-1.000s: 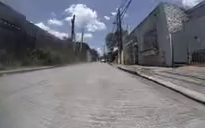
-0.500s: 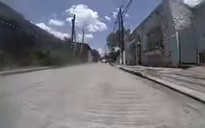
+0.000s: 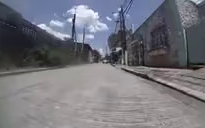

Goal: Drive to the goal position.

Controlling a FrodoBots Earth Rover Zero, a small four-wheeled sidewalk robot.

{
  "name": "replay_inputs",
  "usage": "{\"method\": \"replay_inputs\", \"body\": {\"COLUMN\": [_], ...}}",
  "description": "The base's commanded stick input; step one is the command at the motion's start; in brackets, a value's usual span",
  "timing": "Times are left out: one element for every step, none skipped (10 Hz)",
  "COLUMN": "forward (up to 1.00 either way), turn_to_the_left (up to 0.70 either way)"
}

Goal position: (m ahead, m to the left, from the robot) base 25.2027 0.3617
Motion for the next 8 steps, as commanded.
{"method": "replay_inputs", "body": {"forward": [0.85, 0.85, 0.85, 0.85, 0.85, 0.85, 0.85, 0.85], "turn_to_the_left": [0.00, 0.00, 0.00, 0.00, 0.00, 0.00, 0.00, -0.04]}}
